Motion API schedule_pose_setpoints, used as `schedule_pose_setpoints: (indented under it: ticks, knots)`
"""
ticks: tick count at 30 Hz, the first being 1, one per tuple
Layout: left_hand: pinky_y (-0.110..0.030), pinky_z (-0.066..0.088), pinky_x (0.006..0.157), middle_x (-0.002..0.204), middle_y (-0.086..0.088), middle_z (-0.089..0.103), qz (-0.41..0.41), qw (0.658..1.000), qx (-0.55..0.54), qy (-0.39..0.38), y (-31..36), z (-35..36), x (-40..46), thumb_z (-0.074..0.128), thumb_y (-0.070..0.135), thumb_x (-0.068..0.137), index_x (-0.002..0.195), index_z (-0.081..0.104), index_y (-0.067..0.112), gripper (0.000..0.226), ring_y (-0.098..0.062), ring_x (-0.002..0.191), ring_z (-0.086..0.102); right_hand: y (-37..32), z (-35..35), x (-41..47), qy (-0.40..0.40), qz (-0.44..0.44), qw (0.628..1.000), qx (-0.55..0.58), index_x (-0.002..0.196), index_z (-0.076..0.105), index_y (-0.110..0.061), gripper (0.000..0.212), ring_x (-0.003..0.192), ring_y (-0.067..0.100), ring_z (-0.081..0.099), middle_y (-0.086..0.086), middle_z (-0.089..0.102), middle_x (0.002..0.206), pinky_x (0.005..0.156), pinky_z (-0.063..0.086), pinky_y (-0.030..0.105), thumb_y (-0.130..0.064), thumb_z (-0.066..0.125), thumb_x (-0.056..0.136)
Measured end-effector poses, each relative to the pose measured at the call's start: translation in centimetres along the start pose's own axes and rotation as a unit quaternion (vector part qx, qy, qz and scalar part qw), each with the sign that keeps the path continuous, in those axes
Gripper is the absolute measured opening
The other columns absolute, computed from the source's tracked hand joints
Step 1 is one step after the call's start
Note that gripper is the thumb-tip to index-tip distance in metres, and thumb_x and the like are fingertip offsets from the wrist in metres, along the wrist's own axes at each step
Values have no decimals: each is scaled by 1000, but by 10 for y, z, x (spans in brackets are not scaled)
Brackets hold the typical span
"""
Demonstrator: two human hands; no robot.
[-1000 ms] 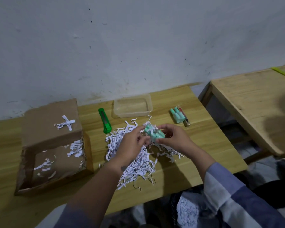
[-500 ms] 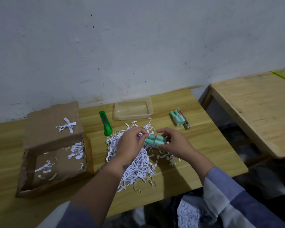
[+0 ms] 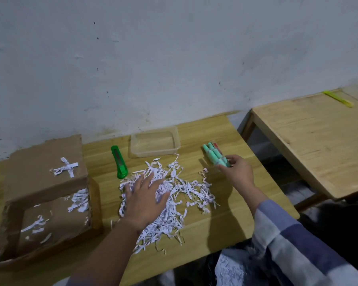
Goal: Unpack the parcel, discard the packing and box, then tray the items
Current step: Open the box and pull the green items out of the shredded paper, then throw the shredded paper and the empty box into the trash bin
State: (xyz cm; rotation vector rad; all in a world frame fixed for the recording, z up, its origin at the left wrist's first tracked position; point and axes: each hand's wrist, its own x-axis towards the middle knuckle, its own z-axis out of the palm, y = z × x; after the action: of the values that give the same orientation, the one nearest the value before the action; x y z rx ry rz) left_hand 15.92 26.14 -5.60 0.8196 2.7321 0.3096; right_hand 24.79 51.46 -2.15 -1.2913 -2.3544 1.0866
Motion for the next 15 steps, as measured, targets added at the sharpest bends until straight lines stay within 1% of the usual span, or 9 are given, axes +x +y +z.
schedule_pose_setpoints:
  ticks: [2, 4, 7, 9, 11, 13, 15]
  knots:
    - [-53, -1, 117, 160, 9, 12, -1, 1000, -3, -17, -2, 5, -1, 20, 68, 87, 146, 25, 43, 64, -17, 148, -1, -4, 8, 10, -7, -5, 999, -33, 122, 61, -14, 49, 91, 20, 58, 11, 57, 121, 70, 43, 25, -33, 73, 79]
    - [-51, -2, 118, 160, 10, 11, -2, 1000, 0, -23, -1, 9, -2, 10, 72, 80, 147, 21, 43, 74, -17, 148, -2, -8, 22, 18, -18, -12, 999, -49, 124, 60, -13, 52, 92, 22, 62, 10, 58, 121, 71, 48, 27, -35, 72, 79]
    - [-49, -2, 118, 160, 11, 10, -3, 1000, 17, -24, 0, 12, -3, -2, 75, 72, 147, 18, 44, 84, -16, 148, -3, -13, 43, 25, -10, -28, 995, -100, 122, 61, -17, 47, 96, 23, 61, 6, 58, 120, 82, 54, 36, -38, 68, 80]
    - [-48, -1, 117, 160, 11, 11, -2, 1000, 18, -13, 0, 14, -2, -5, 75, 69, 147, 18, 45, 87, -15, 148, -2, -16, 53, 30, 14, -56, 985, -162, 119, 62, -18, 43, 104, 24, 56, 4, 56, 122, 90, 49, 42, -41, 65, 82]
    - [-47, 0, 117, 159, 12, 13, 1, 1000, 7, -4, 0, 13, 1, -4, 77, 69, 146, 19, 46, 87, -15, 148, 0, -18, 58, 35, 25, -74, 975, -208, 121, 60, -19, 44, 113, 25, 50, 4, 54, 128, 95, 39, 42, -42, 62, 83]
    - [-47, -1, 117, 159, 13, 15, 9, 1000, -21, 7, 1, 9, 3, -3, 83, 68, 146, 21, 46, 89, -13, 147, 1, -19, 60, 36, 17, -83, 970, -227, 124, 57, -18, 48, 119, 25, 46, 5, 51, 133, 97, 36, 42, -43, 61, 84]
    - [-47, -3, 117, 158, 14, 17, 24, 998, -39, 39, -1, 2, 2, -3, 84, 72, 146, 23, 46, 88, -13, 147, 2, -20, 58, 28, 8, -104, 972, -213, 130, 52, -20, 53, 126, 26, 41, 6, 48, 137, 102, 33, 44, -46, 60, 85]
